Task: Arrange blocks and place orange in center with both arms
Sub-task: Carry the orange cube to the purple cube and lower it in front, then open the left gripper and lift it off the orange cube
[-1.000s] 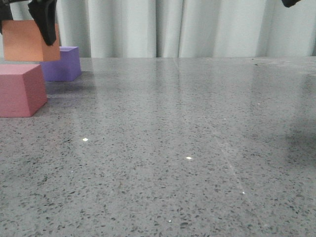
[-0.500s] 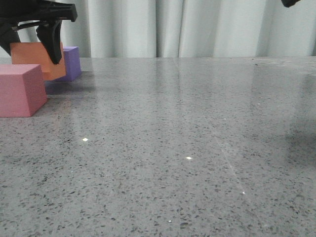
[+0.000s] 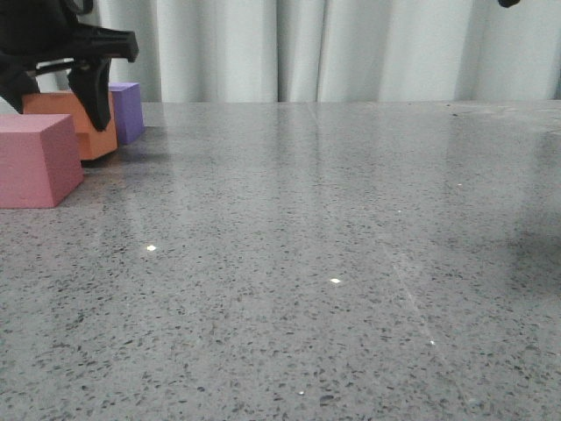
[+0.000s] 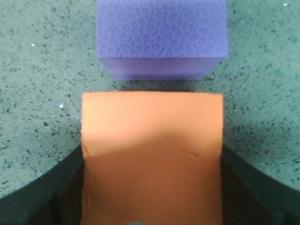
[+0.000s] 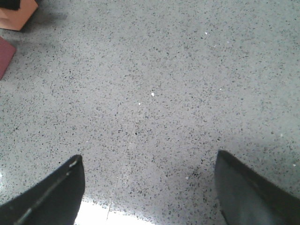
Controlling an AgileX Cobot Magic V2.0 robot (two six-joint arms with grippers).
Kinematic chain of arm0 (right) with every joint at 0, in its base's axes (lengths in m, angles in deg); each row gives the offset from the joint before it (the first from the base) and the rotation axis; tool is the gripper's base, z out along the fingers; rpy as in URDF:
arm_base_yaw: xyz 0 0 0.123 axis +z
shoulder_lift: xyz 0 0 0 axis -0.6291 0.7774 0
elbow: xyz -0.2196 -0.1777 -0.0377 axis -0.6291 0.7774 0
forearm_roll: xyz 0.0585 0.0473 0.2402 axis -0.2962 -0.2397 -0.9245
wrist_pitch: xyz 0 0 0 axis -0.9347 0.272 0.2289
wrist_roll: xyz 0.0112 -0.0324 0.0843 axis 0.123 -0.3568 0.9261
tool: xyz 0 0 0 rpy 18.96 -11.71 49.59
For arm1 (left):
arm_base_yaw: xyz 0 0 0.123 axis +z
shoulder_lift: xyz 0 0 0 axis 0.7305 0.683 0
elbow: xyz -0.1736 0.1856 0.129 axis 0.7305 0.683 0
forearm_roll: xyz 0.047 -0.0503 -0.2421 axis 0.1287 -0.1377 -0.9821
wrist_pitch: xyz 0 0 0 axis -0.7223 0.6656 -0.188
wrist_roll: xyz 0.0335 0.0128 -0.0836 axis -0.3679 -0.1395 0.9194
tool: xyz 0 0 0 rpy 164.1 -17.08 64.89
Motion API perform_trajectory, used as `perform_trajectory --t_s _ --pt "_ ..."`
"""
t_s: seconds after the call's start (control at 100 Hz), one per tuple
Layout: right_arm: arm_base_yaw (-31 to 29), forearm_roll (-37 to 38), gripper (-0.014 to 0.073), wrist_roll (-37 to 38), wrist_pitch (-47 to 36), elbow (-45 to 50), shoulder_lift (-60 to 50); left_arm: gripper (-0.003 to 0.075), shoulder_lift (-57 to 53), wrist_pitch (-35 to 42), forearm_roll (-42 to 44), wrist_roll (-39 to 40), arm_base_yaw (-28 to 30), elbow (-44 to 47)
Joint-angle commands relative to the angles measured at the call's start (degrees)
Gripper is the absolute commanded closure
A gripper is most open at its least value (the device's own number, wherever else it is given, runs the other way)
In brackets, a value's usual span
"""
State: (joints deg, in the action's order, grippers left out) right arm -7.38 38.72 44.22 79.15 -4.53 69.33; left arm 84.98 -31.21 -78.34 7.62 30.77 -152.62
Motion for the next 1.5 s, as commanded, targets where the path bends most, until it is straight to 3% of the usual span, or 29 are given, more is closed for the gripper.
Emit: perform_trajectory --t_s 0.0,0.2,0.43,0.51,1.06,1.25,1.49 --pt "-0.1 0.3 0.0025 -0.5 -3.8 -1.4 -0.9 0.0514 -2.0 2.2 0.5 0.5 0.2 -1.3" --pt "-0.1 0.3 0.0025 -0.5 -4.0 -1.4 -0.9 0.0475 -2.1 2.3 0.7 0.5 0.2 -1.4" --pt "-0.1 0.3 0.0025 -0.5 -4.0 -1.4 -0.9 0.0179 -2.1 2.4 0.7 0.5 0.2 -1.5" --pt "-0.1 0.3 0.0025 -0.5 -4.0 -1.4 -0.9 0.0142 -2.1 2.4 0.7 0.5 0.2 -1.5" --pt "-0.1 0.3 0.0025 -0.5 -3.9 -1.4 -0.9 0.0146 -12.0 5.0 0.3 0.5 0.1 -1.6" --pt "-0.1 1.7 0.0025 -0.5 -4.4 -1.4 -1.0 0.0208 -19.2 9.4 0.0 0.5 0.1 0.5" --pt "-0.1 5.9 0.0032 -0.5 -6.5 -0.4 -3.8 0.0325 -32.9 22.8 0.0 0.2 0.1 14.8"
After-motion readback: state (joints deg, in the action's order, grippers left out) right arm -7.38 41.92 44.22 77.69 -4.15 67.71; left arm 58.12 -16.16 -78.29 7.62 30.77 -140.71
